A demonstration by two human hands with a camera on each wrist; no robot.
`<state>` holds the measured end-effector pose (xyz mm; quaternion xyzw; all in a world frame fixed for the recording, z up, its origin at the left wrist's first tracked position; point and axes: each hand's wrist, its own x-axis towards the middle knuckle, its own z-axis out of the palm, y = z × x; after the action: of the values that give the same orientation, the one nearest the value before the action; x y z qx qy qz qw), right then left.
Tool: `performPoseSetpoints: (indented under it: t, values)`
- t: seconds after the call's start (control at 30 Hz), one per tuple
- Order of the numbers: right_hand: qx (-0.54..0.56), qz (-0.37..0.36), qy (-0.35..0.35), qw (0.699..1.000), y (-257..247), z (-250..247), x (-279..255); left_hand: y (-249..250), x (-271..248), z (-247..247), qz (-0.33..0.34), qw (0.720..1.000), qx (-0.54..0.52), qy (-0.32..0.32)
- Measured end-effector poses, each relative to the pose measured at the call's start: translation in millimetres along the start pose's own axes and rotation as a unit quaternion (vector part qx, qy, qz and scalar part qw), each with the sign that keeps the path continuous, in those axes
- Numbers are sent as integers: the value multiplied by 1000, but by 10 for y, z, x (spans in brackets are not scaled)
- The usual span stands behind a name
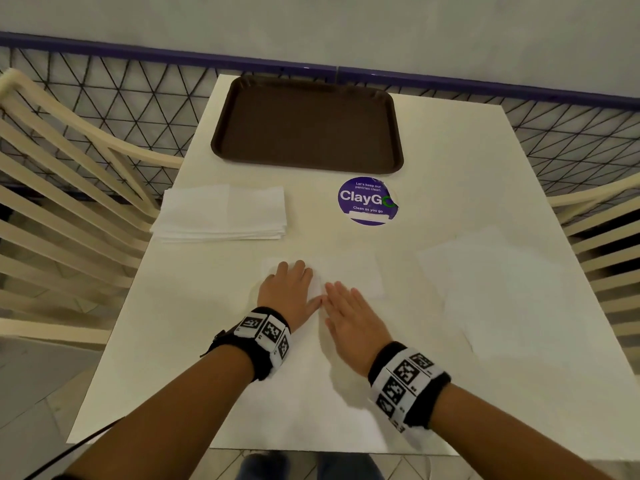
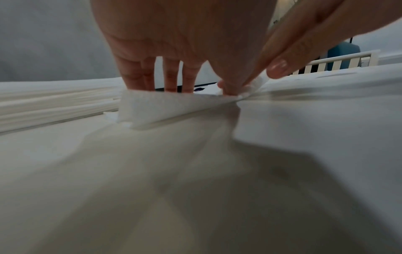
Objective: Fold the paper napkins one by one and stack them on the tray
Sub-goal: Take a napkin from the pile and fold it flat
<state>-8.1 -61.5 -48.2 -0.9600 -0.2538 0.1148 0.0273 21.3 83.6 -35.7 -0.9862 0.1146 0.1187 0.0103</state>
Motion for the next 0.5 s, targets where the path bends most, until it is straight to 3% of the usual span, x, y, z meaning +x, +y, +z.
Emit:
performPoseSetpoints:
  t: [0.23,0.4,0.5]
  values:
    - [32,57,-118,991,-93,-34,-104,-15,4,68,11,1000,4,11]
    - [33,130,-140,981,18,-74,-201,-47,-7,65,20,1000,-4,6]
    - [49,137,-152,978,60,-139,-237,68,-79,-7,66,997,21,22]
